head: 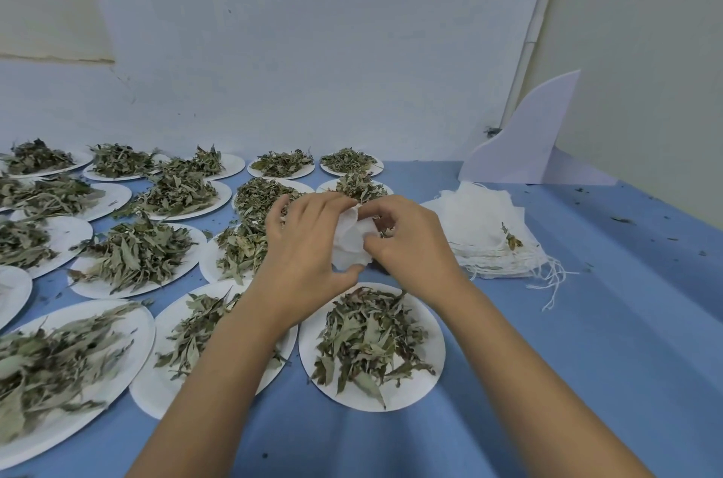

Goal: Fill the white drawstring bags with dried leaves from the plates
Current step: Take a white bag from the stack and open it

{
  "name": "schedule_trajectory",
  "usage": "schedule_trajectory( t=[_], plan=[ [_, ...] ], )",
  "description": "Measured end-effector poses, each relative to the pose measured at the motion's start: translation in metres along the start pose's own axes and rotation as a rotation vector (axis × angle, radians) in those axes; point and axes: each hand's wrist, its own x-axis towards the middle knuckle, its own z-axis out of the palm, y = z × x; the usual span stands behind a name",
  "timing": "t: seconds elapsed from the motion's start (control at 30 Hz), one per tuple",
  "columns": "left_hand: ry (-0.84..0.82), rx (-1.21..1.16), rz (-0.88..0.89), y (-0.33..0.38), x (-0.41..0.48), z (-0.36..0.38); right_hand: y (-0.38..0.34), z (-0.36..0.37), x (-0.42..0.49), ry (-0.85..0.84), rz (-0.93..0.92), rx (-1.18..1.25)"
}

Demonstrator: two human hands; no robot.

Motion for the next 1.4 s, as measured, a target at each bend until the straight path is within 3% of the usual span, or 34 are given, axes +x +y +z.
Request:
schedule_trajectory(
  t=[0.13,0.4,0.6,0.73,1.03,1.17,1.4],
  plan=[
    [-0.019,-0.124,-0.031,0.002,-0.004,0.004,0.0,-0.001,0.0,0.008,0.082,0.136],
    [0.005,-0.155,-0.124,0.001,-0.003,0.003,0.006,-0.011,0.002,-0.037,0.238,0.581],
    [0.008,-0.203,-0.098,0.004,-0.004,0.004,0.011,-0.004,0.002,-0.133,0.286,0.394],
    [-0.006,-0.169,-0.074,0.003,-0.006,0.006,0.007,0.003,0.002,-0.078,0.299,0.36],
    [0.076,-0.155,-0.181,0.003,-0.007,0.012,-0.001,-0.003,0.0,-0.14,0.343,0.567],
    [0.067,-0.227,-0.248,0.004,-0.009,0.011,0.007,-0.014,0.003,-0.237,0.326,0.471],
    [0.007,-0.341,-0.28,0.006,-0.007,0.007,0.021,-0.034,0.001,-0.767,0.231,-0.112]
  ],
)
